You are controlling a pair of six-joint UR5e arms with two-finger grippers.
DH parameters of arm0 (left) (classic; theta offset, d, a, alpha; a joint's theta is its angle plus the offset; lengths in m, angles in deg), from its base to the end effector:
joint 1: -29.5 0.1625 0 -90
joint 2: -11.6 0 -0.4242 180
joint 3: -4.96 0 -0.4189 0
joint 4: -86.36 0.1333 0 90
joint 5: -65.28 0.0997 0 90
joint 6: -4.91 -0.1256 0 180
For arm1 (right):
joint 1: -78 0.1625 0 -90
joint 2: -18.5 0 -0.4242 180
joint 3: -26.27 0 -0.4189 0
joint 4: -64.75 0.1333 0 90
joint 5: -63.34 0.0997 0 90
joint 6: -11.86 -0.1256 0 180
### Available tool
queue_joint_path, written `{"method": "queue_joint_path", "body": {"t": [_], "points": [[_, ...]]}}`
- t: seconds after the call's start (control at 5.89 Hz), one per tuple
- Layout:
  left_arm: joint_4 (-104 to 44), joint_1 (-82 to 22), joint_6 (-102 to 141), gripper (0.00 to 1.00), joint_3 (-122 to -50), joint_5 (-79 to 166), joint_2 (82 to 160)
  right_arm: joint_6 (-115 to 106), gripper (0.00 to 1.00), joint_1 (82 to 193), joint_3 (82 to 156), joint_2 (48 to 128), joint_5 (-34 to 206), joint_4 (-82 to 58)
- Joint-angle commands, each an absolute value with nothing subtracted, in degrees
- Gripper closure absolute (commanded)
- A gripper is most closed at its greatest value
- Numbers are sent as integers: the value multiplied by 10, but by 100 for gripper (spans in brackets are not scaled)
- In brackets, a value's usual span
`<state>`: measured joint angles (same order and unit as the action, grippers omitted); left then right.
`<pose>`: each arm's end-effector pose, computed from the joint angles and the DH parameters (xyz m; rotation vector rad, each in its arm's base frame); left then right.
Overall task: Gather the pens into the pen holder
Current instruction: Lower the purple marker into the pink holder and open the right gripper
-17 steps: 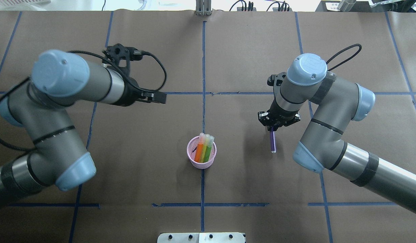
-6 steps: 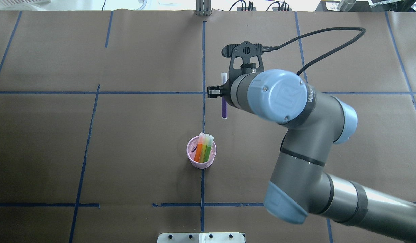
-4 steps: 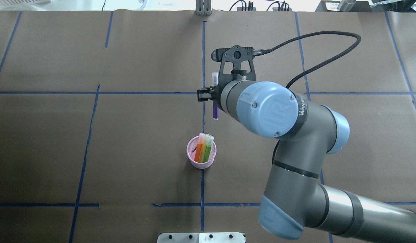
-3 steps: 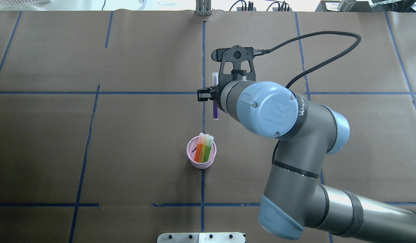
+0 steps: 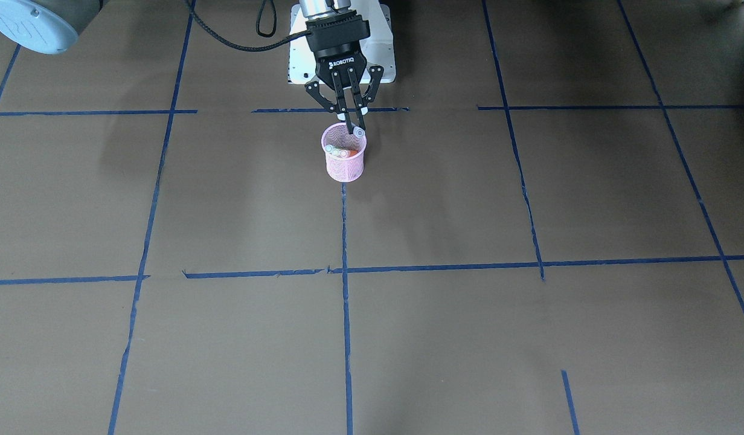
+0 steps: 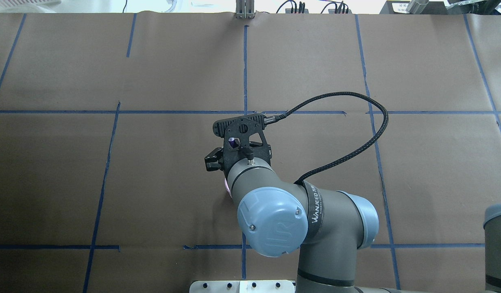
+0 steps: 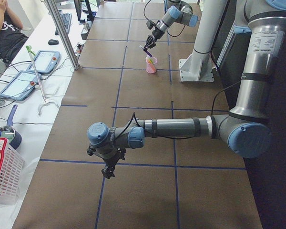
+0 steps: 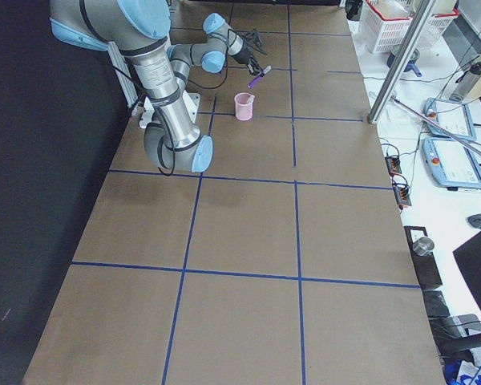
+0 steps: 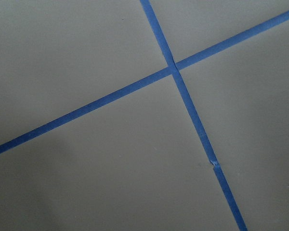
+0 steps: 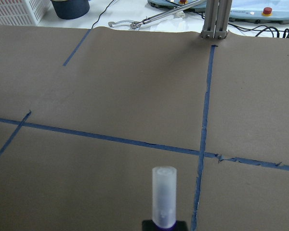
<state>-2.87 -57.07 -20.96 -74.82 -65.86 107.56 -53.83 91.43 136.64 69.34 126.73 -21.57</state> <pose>-0.0175 -0.5549 0.7185 0.0578 0.7268 0.4573 -0.5643 -0.3296 0.0920 0.7417 -0.8873 0.0878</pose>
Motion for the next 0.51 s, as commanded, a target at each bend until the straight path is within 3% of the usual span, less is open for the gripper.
{"method": "queue_joint_path", "body": {"t": [0.0,0.34], "points": [[-29,-571,-210,0,-749,-659,1074,-539,100,913,1359,710,1264,-211],[-29,-571,-209,0,-750,-659,1074,-545,100,912,1284,709,1263,-114]]}}
